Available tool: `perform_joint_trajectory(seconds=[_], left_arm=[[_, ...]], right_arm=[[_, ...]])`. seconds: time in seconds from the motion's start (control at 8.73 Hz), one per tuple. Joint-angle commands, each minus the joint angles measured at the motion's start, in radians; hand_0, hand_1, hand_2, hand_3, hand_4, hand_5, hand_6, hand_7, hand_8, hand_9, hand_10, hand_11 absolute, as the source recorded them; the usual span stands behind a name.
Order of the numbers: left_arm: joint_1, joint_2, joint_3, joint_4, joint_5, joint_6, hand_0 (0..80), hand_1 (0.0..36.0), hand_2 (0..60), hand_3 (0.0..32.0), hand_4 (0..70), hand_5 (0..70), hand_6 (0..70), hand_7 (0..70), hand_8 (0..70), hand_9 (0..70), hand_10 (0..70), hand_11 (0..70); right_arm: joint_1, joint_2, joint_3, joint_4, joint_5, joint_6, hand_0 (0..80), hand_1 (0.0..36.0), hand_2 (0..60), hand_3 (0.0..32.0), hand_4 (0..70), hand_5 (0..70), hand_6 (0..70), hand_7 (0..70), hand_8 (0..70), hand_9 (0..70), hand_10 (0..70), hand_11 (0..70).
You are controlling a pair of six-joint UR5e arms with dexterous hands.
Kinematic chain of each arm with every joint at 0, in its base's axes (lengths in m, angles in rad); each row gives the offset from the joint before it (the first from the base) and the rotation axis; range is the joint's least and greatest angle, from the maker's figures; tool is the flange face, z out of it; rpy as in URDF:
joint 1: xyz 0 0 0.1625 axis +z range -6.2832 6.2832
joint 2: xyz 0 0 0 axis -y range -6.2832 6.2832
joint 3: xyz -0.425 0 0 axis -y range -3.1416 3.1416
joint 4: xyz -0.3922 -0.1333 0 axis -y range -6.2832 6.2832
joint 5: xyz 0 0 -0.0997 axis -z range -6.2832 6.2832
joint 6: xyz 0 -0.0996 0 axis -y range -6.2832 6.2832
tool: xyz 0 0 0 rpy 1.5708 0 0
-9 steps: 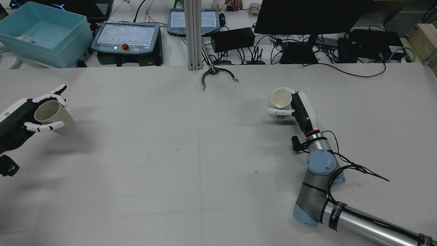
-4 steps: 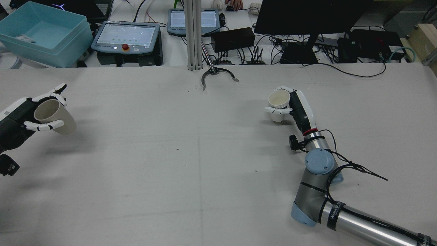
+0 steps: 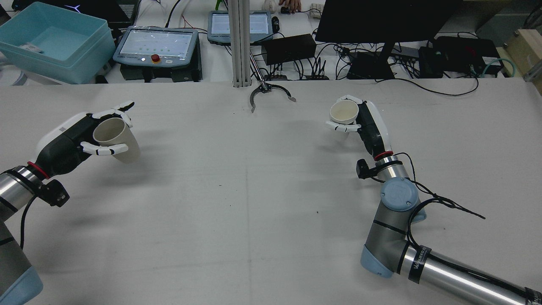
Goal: Pour water
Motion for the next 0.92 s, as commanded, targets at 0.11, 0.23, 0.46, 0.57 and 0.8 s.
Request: perform_joint_trajectory(seconds=[0.11, 0.23, 0.46, 0.57, 0.8], left_arm=[[0.129, -0.440, 0.151, 0.152, 0.028, 0.141, 40.9, 36.0, 60.0, 0.0, 29.2, 56.5, 3.9, 10.9, 0.6, 3.1, 5.7, 10.2], [0.140, -0.508, 0.165, 0.169, 0.028, 0.212, 40.1, 36.0, 60.0, 0.0, 29.1, 57.1, 4.0, 11.4, 0.8, 3.4, 5.8, 10.4], [0.162, -0.530, 0.170, 0.189, 0.036, 0.305, 37.6, 36.0, 60.0, 0.0, 28.3, 57.3, 4.0, 11.6, 0.8, 3.4, 5.8, 10.4], [0.170, -0.524, 0.171, 0.209, 0.054, 0.308, 35.9, 36.0, 60.0, 0.0, 28.0, 57.4, 3.9, 11.3, 0.8, 3.3, 5.8, 10.4], [0.183, -0.521, 0.174, 0.209, 0.054, 0.308, 35.9, 36.0, 60.0, 0.0, 27.3, 56.2, 3.4, 10.1, 0.5, 2.8, 5.6, 10.1]], right_arm=[[0.035, -0.066, 0.171, -0.096, -0.050, 0.000, 49.0, 13.1, 18.0, 0.0, 15.5, 65.5, 43.6, 54.8, 39.7, 54.0, 19.9, 30.0], [0.055, -0.068, 0.182, -0.105, -0.097, 0.000, 48.8, 13.0, 18.2, 0.0, 15.4, 66.5, 44.3, 56.3, 40.5, 55.2, 20.6, 30.8], [0.094, -0.068, 0.246, -0.145, -0.172, -0.044, 48.5, 12.5, 17.6, 0.0, 14.1, 64.9, 44.3, 55.8, 41.1, 55.9, 21.7, 32.4], [0.124, -0.065, 0.374, -0.223, -0.234, -0.160, 48.9, 13.0, 18.1, 0.0, 13.6, 65.4, 44.8, 56.3, 41.3, 56.1, 21.6, 32.5], [0.157, -0.056, 0.650, -0.360, -0.285, -0.407, 49.5, 13.7, 21.1, 0.0, 13.3, 69.1, 50.5, 64.1, 47.8, 65.2, 27.1, 40.4]])
